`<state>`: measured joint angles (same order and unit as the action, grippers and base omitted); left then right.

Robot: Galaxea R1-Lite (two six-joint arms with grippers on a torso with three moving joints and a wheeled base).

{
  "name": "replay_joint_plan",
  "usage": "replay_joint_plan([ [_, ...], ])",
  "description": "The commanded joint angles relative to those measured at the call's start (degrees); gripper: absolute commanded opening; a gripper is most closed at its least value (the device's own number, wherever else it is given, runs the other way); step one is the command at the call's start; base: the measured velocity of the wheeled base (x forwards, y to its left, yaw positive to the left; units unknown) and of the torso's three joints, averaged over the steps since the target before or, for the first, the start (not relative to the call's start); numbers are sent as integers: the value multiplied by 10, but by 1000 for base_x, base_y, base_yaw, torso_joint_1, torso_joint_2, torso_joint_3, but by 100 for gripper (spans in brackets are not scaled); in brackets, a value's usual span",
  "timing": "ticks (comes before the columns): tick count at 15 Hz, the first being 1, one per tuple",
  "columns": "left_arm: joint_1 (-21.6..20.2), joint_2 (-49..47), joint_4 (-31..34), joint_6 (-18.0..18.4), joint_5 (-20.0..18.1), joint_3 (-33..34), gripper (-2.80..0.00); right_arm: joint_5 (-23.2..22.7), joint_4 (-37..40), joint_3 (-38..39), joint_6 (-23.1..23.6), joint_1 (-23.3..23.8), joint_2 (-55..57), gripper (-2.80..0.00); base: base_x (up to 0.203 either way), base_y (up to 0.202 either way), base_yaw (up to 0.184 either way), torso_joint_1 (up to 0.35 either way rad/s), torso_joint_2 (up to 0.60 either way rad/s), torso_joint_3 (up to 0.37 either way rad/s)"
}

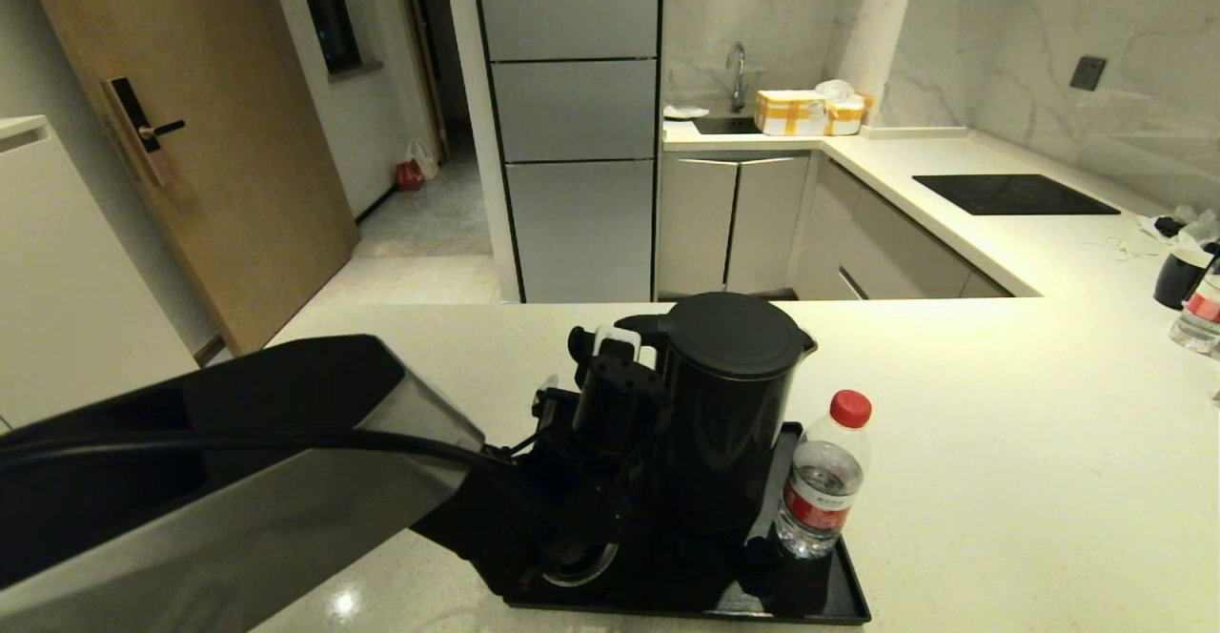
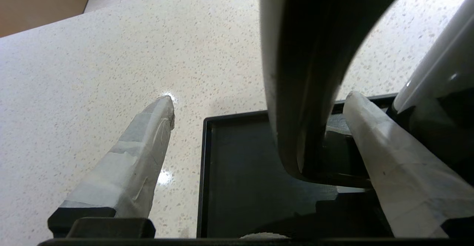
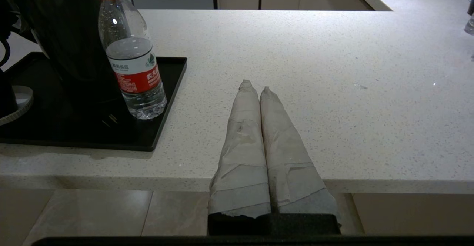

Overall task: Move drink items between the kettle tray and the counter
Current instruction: Return the kettle to its original position

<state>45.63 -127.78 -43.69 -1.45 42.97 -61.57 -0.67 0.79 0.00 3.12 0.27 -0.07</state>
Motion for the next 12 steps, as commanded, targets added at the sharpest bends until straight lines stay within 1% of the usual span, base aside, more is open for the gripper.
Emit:
replay_joint_plan([
  [1,0,-3,-6,0,8,-1,0,0,0,1,0,0,1,-280,0,0,0,0,0,0],
  [3,4,-14,-26,3,29,2,0,0,0,1,0,0,1,-280,0,0,0,0,0,0],
  [5,5,-14,-29,3,33,2,0,0,0,1,0,0,1,-280,0,0,0,0,0,0],
  [7,8,-14,-30,2,45,2,0,0,0,1,0,0,1,-280,0,0,0,0,0,0],
  [12,17,-6,-37,2,48,11,0,0,0,1,0,1,1,-280,0,0,0,0,0,0],
])
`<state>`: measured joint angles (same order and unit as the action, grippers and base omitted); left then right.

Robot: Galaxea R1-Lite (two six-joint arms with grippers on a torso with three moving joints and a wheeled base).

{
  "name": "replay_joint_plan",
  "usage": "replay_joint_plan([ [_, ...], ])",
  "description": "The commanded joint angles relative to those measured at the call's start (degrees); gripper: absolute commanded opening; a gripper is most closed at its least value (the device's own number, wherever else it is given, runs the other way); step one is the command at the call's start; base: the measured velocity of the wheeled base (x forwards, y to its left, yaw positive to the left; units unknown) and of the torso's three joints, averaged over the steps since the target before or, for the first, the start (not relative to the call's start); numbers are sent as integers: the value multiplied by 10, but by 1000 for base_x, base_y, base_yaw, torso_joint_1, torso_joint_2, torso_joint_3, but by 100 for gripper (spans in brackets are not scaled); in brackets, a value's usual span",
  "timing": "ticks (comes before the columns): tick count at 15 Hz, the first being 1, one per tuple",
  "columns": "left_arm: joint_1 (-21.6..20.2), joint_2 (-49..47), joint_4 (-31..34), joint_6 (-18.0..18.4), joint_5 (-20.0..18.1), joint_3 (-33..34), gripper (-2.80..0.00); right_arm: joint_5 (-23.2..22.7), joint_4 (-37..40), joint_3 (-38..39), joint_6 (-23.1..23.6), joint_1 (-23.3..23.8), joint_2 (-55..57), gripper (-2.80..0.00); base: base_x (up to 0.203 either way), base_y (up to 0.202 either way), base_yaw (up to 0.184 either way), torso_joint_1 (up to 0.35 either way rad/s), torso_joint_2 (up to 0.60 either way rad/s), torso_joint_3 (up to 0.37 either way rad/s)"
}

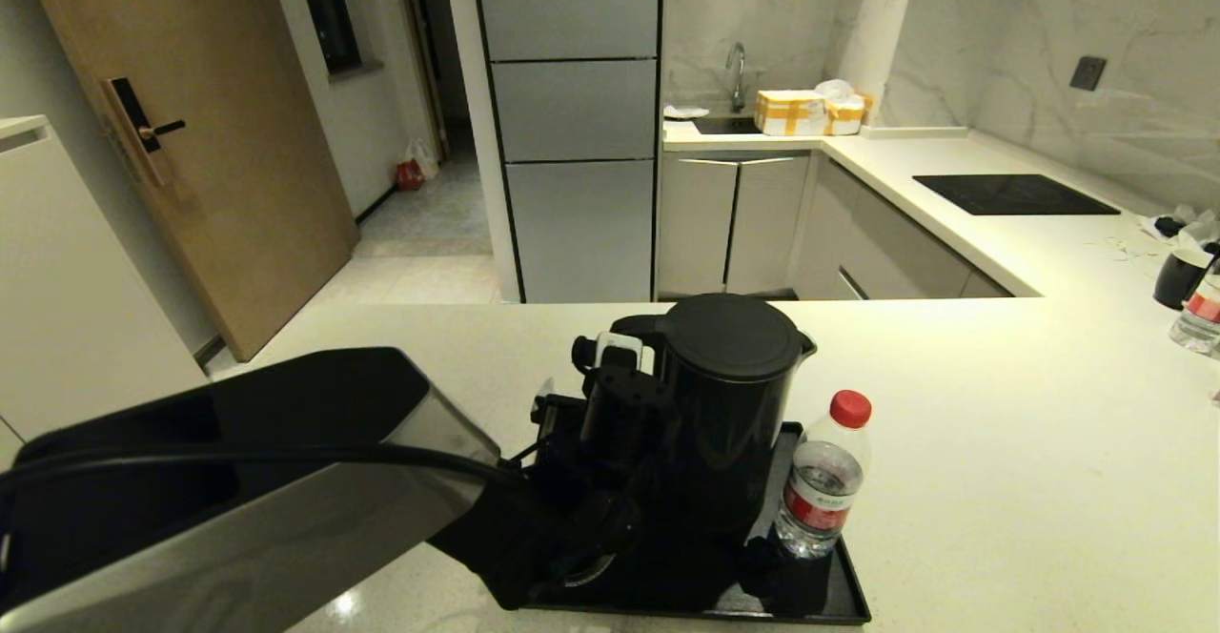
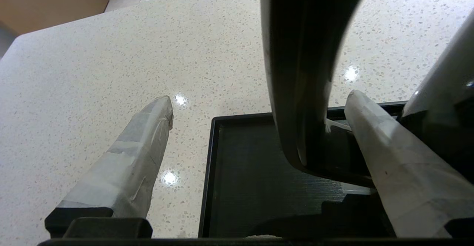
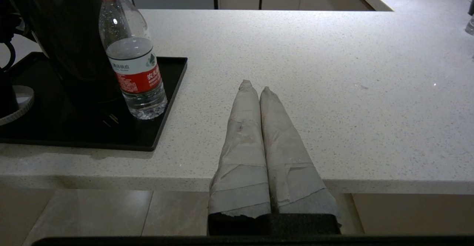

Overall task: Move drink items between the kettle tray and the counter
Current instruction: Return the kettle to its original position

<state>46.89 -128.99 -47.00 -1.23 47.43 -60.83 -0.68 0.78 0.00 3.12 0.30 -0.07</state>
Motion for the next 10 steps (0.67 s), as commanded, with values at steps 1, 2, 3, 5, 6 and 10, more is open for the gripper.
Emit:
replay_joint_plan([
  [1,8,9,-5,0,3,7,0,0,0,1,0,0,1,-280,0,0,0,0,0,0],
  [2,8,9,-5,0,3,7,0,0,0,1,0,0,1,-280,0,0,0,0,0,0],
  [3,8,9,-5,0,3,7,0,0,0,1,0,0,1,-280,0,0,0,0,0,0],
  [5,15,31,-5,0,3,21,0,0,0,1,0,0,1,-280,0,0,0,0,0,0],
  [6,19,40,-5,-1,3,28,0,0,0,1,0,0,1,-280,0,0,0,0,0,0],
  [10,31,62,-5,0,3,43,0,0,0,1,0,0,1,-280,0,0,0,0,0,0],
])
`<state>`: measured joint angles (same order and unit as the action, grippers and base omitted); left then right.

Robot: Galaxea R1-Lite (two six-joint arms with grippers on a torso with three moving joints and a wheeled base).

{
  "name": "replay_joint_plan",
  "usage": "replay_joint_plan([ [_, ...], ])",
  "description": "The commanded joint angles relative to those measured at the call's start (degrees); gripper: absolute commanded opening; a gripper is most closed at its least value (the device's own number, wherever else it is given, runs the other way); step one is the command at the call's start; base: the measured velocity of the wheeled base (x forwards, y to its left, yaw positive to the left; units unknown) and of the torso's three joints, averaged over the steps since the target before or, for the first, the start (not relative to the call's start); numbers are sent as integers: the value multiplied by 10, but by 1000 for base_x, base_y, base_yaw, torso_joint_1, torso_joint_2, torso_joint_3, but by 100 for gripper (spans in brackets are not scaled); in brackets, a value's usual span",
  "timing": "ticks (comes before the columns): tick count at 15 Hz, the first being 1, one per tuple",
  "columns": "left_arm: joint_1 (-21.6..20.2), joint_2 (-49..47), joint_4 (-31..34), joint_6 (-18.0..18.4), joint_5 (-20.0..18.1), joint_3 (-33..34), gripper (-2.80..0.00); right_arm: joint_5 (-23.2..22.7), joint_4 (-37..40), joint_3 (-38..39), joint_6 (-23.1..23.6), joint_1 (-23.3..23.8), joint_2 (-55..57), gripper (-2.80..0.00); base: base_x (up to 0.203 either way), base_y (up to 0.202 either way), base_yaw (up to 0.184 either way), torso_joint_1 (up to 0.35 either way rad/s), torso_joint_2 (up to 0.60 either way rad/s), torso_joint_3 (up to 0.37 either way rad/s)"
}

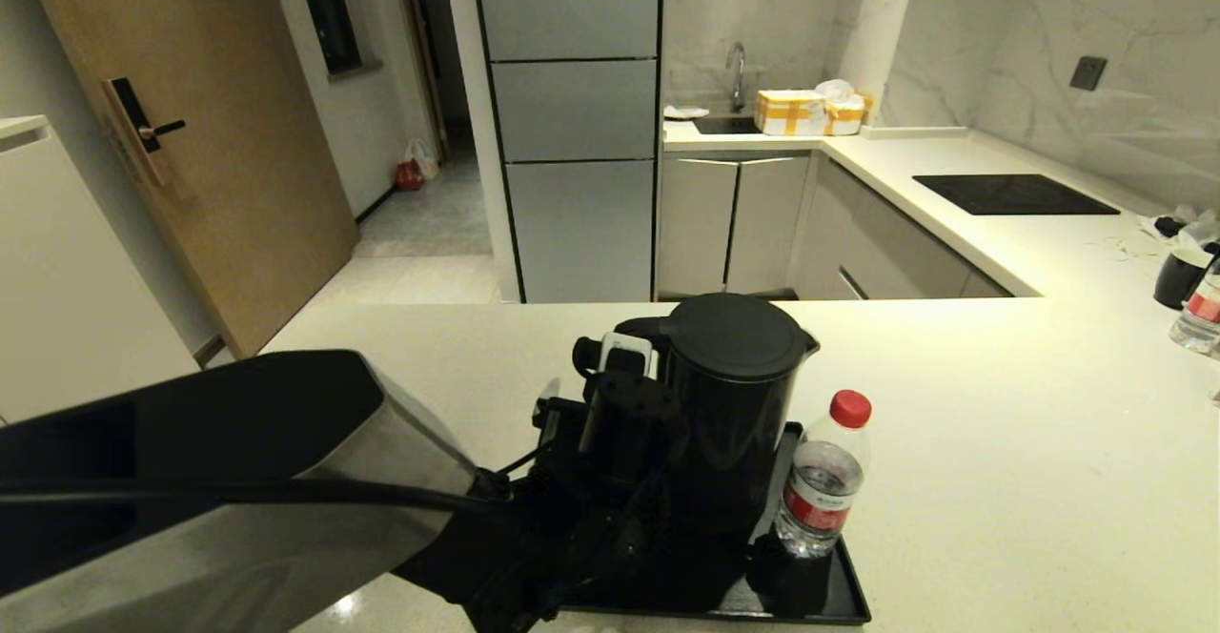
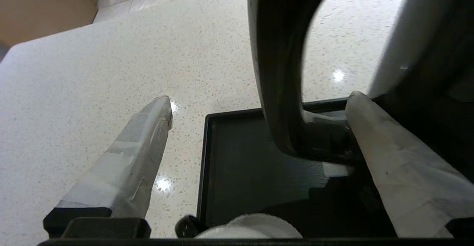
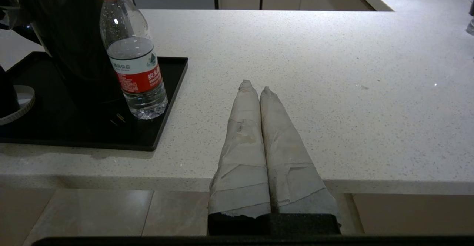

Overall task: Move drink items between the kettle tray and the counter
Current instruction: Return the kettle to its original position

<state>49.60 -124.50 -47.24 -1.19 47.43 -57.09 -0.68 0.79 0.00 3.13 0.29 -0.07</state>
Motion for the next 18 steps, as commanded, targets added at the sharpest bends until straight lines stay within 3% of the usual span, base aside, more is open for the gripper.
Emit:
replay_joint_plan([
  [1,6,19,-3,0,3,8,0,0,0,1,0,1,1,-280,0,0,0,0,0,0],
  [12,39,148,-1,18,15,77,0,0,0,1,0,0,1,-280,0,0,0,0,0,0],
  [15,39,281,15,46,15,100,0,0,0,1,0,0,1,-280,0,0,0,0,0,0],
  [18,37,405,81,67,12,121,0,0,0,1,0,0,1,-280,0,0,0,0,0,0],
])
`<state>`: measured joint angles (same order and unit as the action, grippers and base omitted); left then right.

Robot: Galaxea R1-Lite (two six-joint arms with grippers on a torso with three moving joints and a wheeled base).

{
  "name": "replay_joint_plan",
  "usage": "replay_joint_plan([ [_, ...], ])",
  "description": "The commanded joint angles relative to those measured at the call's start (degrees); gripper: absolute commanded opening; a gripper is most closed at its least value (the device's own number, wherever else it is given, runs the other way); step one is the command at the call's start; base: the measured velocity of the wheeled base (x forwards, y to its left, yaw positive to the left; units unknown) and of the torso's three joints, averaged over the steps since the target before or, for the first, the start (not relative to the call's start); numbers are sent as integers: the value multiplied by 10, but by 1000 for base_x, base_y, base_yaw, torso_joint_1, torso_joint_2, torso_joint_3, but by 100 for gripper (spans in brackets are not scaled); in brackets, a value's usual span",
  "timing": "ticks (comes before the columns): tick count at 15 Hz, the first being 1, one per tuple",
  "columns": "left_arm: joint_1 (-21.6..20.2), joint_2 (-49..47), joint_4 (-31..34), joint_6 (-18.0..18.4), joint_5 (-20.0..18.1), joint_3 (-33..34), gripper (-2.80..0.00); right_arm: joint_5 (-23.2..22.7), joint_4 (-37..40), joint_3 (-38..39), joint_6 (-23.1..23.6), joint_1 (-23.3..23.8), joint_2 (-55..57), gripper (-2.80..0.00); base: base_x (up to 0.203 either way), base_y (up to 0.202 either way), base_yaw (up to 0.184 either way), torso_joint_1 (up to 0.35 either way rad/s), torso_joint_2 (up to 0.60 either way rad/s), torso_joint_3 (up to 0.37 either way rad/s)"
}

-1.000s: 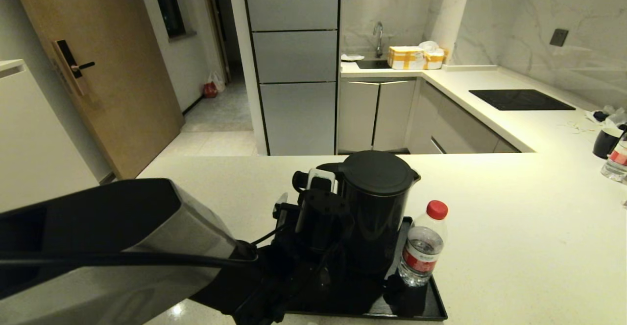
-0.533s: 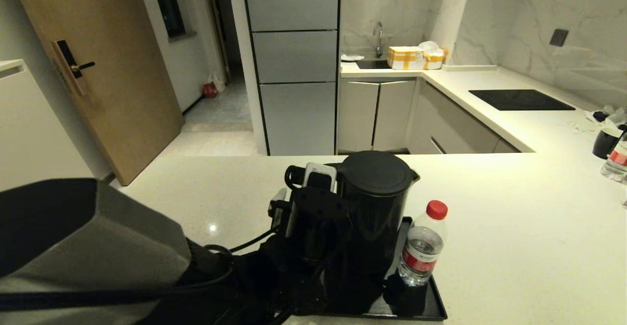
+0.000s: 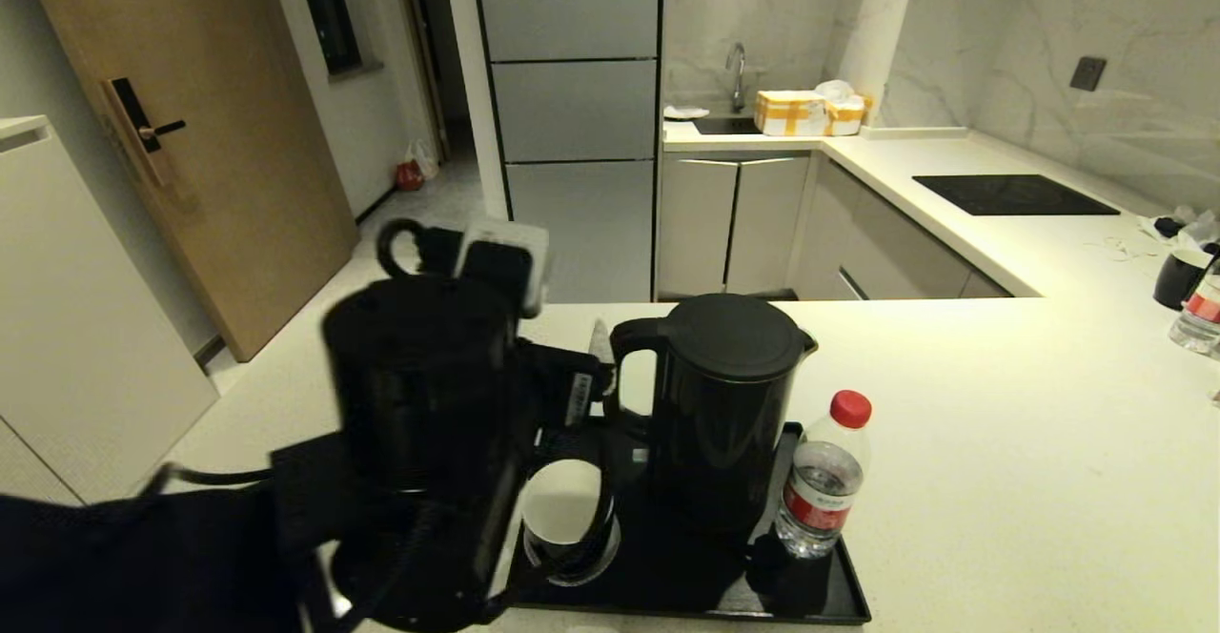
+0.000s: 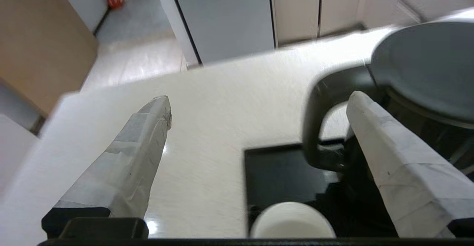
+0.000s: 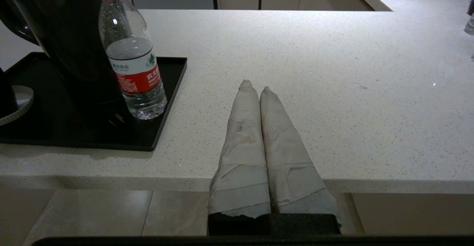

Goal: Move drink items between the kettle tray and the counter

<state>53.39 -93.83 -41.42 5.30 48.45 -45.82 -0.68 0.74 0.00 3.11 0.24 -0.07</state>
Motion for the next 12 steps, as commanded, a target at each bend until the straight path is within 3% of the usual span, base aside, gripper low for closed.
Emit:
replay_joint_plan([
  [1,-3,144,58,5,1,14,0,0,0,1,1,0,1,-280,0,0,0,0,0,0],
  [7,-88,337,280,21,-3,-8,0,0,0,1,1,0,1,-280,0,0,0,0,0,0],
  [10,-210,463,458,25,-38,-95,0,0,0,1,1,0,1,-280,0,0,0,0,0,0],
  [11,-261,505,540,17,-46,-136,-280,0,0,1,1,1,1,-280,0,0,0,0,0,0],
  [12,-312,538,641,5,-52,-198,-280,0,0,1,1,1,1,-280,0,0,0,0,0,0],
])
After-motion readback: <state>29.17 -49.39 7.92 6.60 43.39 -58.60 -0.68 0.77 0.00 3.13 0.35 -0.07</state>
